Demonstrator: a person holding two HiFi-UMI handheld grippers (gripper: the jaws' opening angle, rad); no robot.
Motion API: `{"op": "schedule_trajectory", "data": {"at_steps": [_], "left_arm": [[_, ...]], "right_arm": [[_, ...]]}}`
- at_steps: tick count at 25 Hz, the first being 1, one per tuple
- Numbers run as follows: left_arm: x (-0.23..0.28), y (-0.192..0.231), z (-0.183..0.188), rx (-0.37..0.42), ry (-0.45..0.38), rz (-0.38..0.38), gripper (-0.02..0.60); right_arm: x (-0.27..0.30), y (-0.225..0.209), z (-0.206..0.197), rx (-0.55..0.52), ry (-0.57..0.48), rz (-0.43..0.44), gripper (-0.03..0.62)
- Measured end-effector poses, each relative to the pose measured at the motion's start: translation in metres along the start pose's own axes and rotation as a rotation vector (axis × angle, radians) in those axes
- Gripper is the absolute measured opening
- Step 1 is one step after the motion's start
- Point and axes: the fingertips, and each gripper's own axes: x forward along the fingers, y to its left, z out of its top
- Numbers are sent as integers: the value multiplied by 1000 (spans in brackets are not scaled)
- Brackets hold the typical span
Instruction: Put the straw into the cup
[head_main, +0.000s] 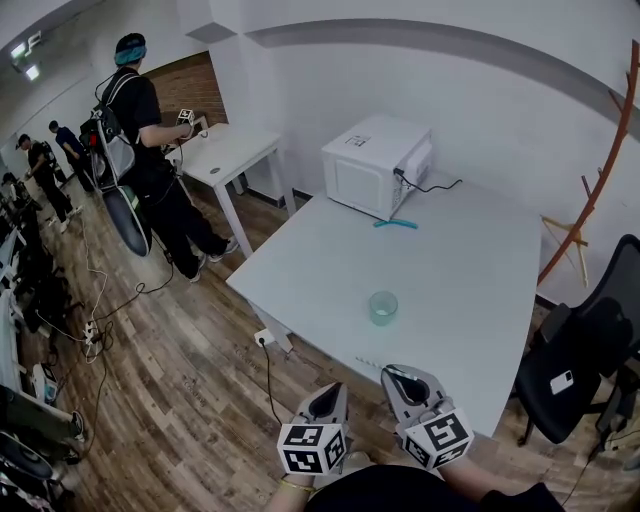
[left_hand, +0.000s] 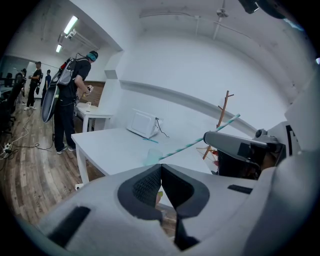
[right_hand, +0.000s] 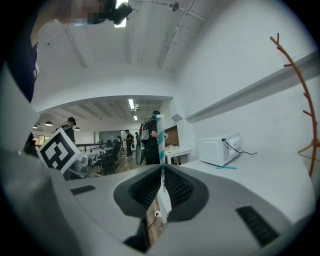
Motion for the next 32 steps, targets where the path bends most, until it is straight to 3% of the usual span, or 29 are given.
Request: {"op": "schedule_trajectory", "data": {"at_steps": [12,32], "left_arm": [[27,12,14,-2,8,-1,20],[107,26,31,-5,38,15,20]], "right_arm": [[10,-41,10,-5,-5,-74,40],[68,-115,6,15,27,-75,40]]}}
